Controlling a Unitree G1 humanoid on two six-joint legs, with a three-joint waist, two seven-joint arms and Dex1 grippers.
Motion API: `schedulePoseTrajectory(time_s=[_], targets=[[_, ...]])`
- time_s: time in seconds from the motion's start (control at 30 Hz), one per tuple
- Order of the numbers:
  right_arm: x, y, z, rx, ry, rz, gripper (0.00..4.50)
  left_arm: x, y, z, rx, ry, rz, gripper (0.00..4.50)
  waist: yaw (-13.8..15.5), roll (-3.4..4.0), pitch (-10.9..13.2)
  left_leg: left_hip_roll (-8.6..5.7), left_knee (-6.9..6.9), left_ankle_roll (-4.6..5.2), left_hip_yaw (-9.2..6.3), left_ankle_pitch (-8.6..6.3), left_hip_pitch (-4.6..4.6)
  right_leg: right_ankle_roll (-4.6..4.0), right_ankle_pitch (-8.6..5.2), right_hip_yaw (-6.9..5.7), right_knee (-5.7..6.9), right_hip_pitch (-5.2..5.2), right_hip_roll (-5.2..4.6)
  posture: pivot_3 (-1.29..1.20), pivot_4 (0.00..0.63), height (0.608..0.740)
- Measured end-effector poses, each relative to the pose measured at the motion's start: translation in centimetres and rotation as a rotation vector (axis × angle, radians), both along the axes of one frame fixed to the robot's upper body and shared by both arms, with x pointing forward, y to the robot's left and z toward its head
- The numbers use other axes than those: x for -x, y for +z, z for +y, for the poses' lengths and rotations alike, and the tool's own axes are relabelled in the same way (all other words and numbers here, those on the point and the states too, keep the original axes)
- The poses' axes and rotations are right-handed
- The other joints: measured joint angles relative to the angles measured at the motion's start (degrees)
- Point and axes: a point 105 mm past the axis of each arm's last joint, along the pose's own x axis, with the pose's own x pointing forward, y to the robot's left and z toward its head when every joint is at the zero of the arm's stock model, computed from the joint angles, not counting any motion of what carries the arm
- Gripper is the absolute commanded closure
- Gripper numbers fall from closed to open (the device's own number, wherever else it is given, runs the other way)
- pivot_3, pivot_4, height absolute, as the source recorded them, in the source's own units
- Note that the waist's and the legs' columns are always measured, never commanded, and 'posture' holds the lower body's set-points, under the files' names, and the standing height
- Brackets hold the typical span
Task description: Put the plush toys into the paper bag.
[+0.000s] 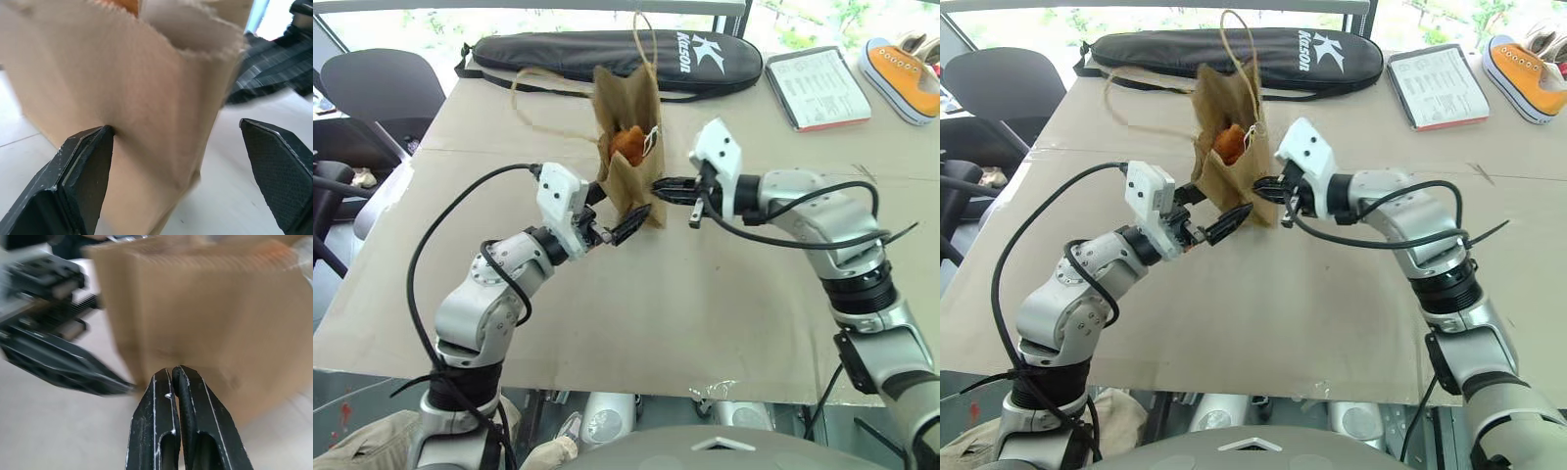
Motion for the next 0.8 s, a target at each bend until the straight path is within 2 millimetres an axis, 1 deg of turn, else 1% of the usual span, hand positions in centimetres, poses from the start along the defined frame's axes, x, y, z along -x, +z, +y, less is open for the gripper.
schedulePoseTrajectory(time_s=[0.2,0.3,0.4,0.57,0.63,0.7,0.8], targets=[[-0.9,-0.4,1.2,-0.041,-0.015,0.024,4.50,-0.2,-0.2,0.4,0.018,0.121,-0.014,0.05,0.0,0.00,0.0,-0.01,0.00,0.00,0.00,0.00,0.01,0.00,0.00,-0.01,0.01,0.00,-0.01,0.00,0.150,0.740],[-1.3,-0.8,1.5,-0.049,-0.023,0.035,4.50,-0.5,-0.3,0.4,-0.003,0.159,-0.030,0.05,0.0,0.00,0.0,-0.02,0.00,-0.01,0.01,0.00,0.00,0.00,0.00,0.00,0.00,0.00,-0.01,0.00,0.150,0.740],[-1.7,-0.8,1.6,-0.071,-0.039,0.043,4.50,-0.7,-0.3,0.3,0.014,0.195,-0.035,0.05,0.0,0.00,0.0,-0.02,0.00,-0.01,0.01,0.00,0.01,-0.01,0.00,-0.01,0.01,0.00,-0.01,0.00,0.150,0.740],[-2.3,-0.5,1.4,-0.098,-0.072,0.028,4.50,-1.2,-0.3,-0.3,0.130,0.244,0.004,0.05,0.0,0.00,0.0,-0.01,0.00,-0.01,0.01,0.00,0.00,0.00,0.00,-0.01,0.01,0.00,-0.02,0.00,0.150,0.740],[-2.4,-0.6,1.4,-0.097,-0.075,0.029,4.50,-1.3,-0.4,-0.3,0.127,0.247,0.009,0.05,-0.1,0.00,0.0,-0.01,-0.02,-0.01,0.01,0.01,0.02,-0.01,0.00,-0.01,0.03,0.00,0.00,0.00,0.150,0.740],[-2.5,-0.7,1.4,-0.089,-0.084,0.029,4.50,-1.6,-0.3,-0.3,0.072,0.252,-0.009,0.05,-0.1,0.00,0.0,-0.01,-0.02,-0.02,0.01,0.01,0.03,-0.01,0.01,-0.01,0.03,0.00,0.01,0.00,0.150,0.740],[-2.9,-0.8,0.9,-0.087,-0.117,0.030,4.50,-2.2,-0.2,-0.8,0.023,0.251,-0.040,0.05,0.1,0.00,0.0,-0.04,-0.02,-0.02,0.02,0.01,0.00,0.00,0.01,-0.01,-0.01,0.01,-0.03,0.00,0.150,0.740]])
